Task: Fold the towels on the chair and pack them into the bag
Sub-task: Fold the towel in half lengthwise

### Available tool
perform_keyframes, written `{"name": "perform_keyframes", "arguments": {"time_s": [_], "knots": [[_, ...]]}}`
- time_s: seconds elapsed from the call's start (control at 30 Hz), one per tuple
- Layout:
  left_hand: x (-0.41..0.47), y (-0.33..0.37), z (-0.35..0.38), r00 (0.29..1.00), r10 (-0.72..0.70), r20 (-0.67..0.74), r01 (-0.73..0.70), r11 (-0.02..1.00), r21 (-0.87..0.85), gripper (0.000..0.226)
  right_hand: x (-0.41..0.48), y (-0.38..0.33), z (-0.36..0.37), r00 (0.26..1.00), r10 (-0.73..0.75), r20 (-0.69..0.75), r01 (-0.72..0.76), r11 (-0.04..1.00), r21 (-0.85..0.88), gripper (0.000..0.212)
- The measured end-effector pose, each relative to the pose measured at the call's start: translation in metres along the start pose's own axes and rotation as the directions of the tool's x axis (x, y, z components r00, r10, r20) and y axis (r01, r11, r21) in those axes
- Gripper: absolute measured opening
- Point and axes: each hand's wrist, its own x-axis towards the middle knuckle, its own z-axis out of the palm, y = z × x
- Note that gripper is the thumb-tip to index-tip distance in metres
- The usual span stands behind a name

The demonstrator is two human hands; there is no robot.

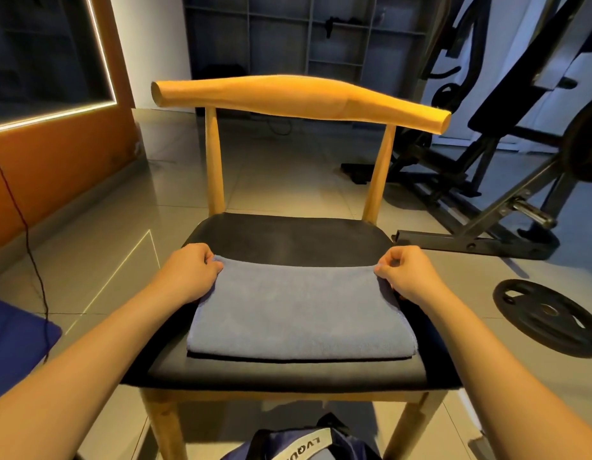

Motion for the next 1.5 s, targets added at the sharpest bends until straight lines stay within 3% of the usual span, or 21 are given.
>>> {"name": "perform_keyframes", "arguments": {"time_s": [0.27,0.47,0.6,0.73,0.87,0.93,1.0,1.07,1.23,1.37,1.47,1.5], "knots": [[-0.002,0.003,0.0,0.999,0.043,0.02,-0.046,0.991,0.13,0.022,0.002,-0.001,0.01,0.999,-0.046,-0.011,0.042,0.965,-0.26,0.012],[-0.004,0.001,-0.022,0.975,0.009,0.222,-0.022,0.998,0.057,0.033,0.0,-0.004,0.002,0.992,-0.012,0.127,0.028,0.992,-0.124,0.017],[-0.003,0.005,-0.026,0.949,-0.025,0.315,0.008,0.999,0.054,0.031,-0.002,-0.009,-0.001,0.981,0.016,0.194,0.004,0.995,-0.103,0.035],[-0.004,0.01,-0.024,0.941,-0.019,0.337,0.009,0.999,0.032,0.028,-0.005,-0.015,-0.002,0.975,0.0,0.223,0.023,0.994,-0.102,0.024],[-0.01,0.01,-0.027,0.959,0.024,0.281,-0.002,0.997,-0.078,0.019,-0.009,-0.02,0.0,0.976,-0.013,0.217,0.012,1.0,0.007,0.018],[-0.01,0.009,-0.038,0.959,0.003,0.282,0.069,0.967,-0.246,0.012,-0.01,-0.022,-0.004,0.974,0.003,0.228,-0.026,0.995,0.101,0.016],[-0.008,0.011,-0.055,0.946,-0.03,0.323,0.17,0.894,-0.414,0.006,-0.014,-0.025,-0.012,0.955,0.052,0.29,-0.127,0.961,0.245,0.018],[0.001,0.018,-0.068,0.951,-0.026,0.307,0.177,0.863,-0.473,0.005,-0.017,-0.026,-0.021,0.922,0.077,0.38,-0.229,0.899,0.374,0.027],[0.053,0.07,-0.081,0.979,0.096,0.182,-0.019,0.923,-0.384,0.018,-0.032,-0.028,-0.027,0.796,0.075,0.601,-0.419,0.784,0.457,0.007],[0.089,0.126,-0.036,0.972,0.224,0.066,-0.196,0.936,-0.293,0.009,-0.046,-0.019,-0.019,0.755,0.165,0.634,-0.498,0.775,0.39,0.02],[0.092,0.143,0.02,0.927,0.375,0.0,-0.373,0.921,0.112,0.032,-0.051,-0.013,-0.019,0.783,0.214,0.584,-0.502,0.772,0.39,0.017],[0.084,0.144,0.034,0.909,0.416,-0.007,-0.409,0.896,0.172,0.037,-0.053,-0.012,-0.019,0.789,0.221,0.574,-0.499,0.774,0.389,0.017]]}}
